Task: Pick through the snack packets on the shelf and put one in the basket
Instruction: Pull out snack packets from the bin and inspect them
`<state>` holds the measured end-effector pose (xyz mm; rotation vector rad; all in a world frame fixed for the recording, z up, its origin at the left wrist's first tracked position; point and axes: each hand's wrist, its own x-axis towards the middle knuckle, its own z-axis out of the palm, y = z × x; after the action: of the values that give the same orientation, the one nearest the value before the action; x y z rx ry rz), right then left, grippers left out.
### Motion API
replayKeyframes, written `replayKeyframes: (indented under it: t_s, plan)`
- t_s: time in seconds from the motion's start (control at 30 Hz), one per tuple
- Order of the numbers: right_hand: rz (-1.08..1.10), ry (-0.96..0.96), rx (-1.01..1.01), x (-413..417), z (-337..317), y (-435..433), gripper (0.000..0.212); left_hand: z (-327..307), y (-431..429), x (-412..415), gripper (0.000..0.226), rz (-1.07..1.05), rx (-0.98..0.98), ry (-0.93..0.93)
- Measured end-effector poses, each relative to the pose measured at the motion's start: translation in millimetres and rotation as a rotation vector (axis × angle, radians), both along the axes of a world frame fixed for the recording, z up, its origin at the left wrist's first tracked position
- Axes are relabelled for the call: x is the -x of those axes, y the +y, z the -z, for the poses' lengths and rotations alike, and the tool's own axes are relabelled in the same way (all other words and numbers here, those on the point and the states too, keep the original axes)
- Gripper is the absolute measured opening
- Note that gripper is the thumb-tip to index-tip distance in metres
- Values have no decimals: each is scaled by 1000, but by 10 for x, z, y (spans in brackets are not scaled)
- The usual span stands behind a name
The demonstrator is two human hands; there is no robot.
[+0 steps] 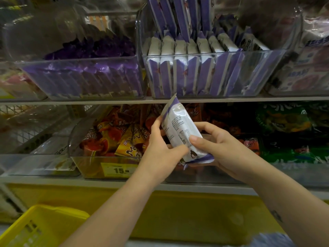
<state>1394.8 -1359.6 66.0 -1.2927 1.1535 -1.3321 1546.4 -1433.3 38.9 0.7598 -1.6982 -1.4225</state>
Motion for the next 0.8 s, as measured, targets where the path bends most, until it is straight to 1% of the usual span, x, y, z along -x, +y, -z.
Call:
replayKeyframes:
  t_s: [0.07, 0.17, 0.3, 0.37, 0.43, 0.5, 0.67, 0.8]
  plan:
    - [-4, 23, 16, -11, 3, -4, 28, 13, -13, 11, 107, -3, -22, 49]
    - [-17, 32, 25, -6, 6, -9, 35, 16, -28, 8, 108, -29, -51, 75]
    - [-49, 35, 28, 19, 2, -4, 40, -6, -66, -31, 97, -42, -130, 133]
    - [-65, 37, 29, 29, -5, 1, 40, -27, -90, -67, 82, -45, -169, 172]
    - [-81, 36, 29, 38, -13, 8, 41, -45, -120, -108, 56, -29, -193, 206]
    - [-94, 24, 26, 46, -24, 15, 40, -56, -141, -136, 45, -29, -194, 213]
    - [-112, 11, 12, 56, -40, 28, 40, -80, -154, -144, 41, -45, -225, 241]
    - [-101, 8, -7, 55, -68, 41, 41, -100, -142, -141, 47, -36, -204, 212]
